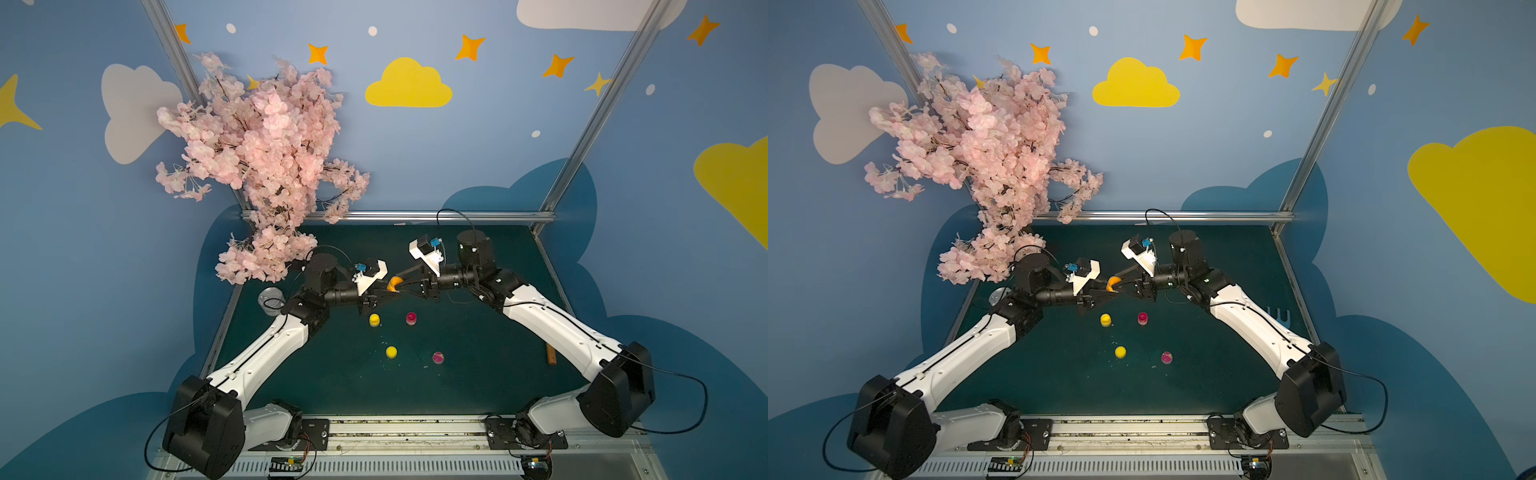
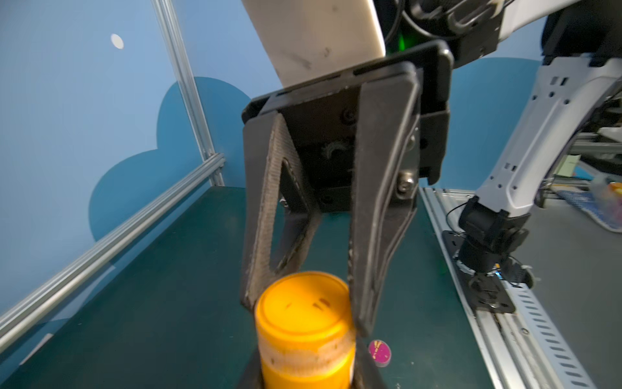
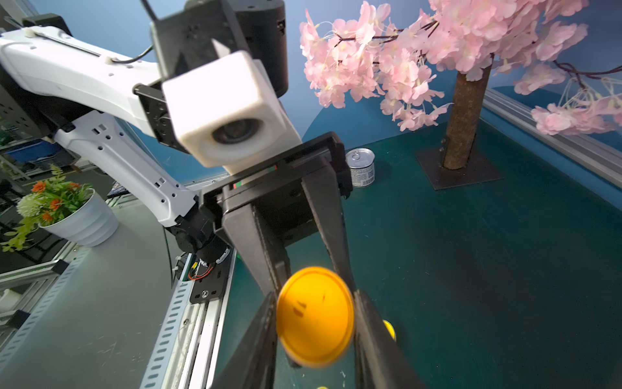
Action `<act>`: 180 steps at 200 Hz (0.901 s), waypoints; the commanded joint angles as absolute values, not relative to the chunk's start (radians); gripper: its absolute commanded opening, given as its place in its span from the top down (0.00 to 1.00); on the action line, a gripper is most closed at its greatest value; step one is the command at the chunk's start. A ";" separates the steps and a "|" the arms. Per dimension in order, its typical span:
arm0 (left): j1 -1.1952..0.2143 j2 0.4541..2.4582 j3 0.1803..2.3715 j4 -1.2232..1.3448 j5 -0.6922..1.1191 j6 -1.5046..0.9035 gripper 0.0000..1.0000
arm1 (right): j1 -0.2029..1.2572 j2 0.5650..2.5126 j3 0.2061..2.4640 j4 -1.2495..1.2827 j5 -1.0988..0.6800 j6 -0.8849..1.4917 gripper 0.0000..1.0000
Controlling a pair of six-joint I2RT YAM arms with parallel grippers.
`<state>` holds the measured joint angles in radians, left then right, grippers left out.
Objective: Close the paint jar lid
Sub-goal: Screw the lid onto the paint jar.
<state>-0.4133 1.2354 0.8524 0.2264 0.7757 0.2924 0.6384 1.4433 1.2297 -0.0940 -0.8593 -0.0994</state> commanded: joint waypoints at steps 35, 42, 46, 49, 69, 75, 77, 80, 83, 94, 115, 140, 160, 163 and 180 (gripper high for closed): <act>-0.500 1.229 0.863 0.342 0.464 0.458 0.75 | 0.675 1.463 1.276 -0.207 -0.742 -0.007 1.00; -0.512 1.232 0.866 0.346 0.438 0.475 0.75 | 0.679 1.462 1.278 -0.211 -0.725 0.001 1.00; -0.519 1.234 0.867 0.349 0.425 0.480 0.75 | 0.680 1.462 1.280 -0.211 -0.713 0.008 1.00; -0.523 1.238 0.868 0.352 0.416 0.486 0.75 | 0.681 1.461 1.280 -0.211 -0.708 0.012 1.00; -0.542 1.245 0.868 0.375 0.377 0.501 0.76 | 0.687 1.460 1.288 -0.216 -0.671 0.044 1.00; -0.549 1.248 0.867 0.380 0.360 0.503 0.76 | 0.689 1.460 1.289 -0.217 -0.658 0.054 1.00; -0.551 1.247 0.867 0.385 0.356 0.506 0.76 | 0.690 1.460 1.290 -0.219 -0.653 0.056 1.00; -0.553 1.249 0.866 0.389 0.347 0.507 0.76 | 0.691 1.461 1.291 -0.221 -0.650 0.059 1.00; -0.557 1.250 0.864 0.395 0.338 0.509 0.76 | 0.692 1.462 1.292 -0.221 -0.641 0.061 1.00; -0.566 1.250 0.858 0.414 0.302 0.514 0.76 | 0.694 1.463 1.296 -0.230 -0.600 0.072 1.00; -0.580 1.253 0.847 0.452 0.248 0.525 0.76 | 0.696 1.468 1.296 -0.232 -0.533 0.101 1.00; -0.598 1.256 0.826 0.492 0.197 0.549 0.76 | 0.695 1.480 1.302 -0.216 -0.494 0.168 1.00; -0.612 1.254 0.804 0.532 0.179 0.578 0.76 | 0.695 1.496 1.311 -0.198 -0.478 0.250 1.00; -0.613 1.253 0.799 0.538 0.178 0.580 0.76 | 0.696 1.499 1.311 -0.195 -0.477 0.263 1.00; -0.618 1.253 0.780 0.575 0.168 0.587 0.76 | 0.695 1.511 1.313 -0.176 -0.461 0.338 1.00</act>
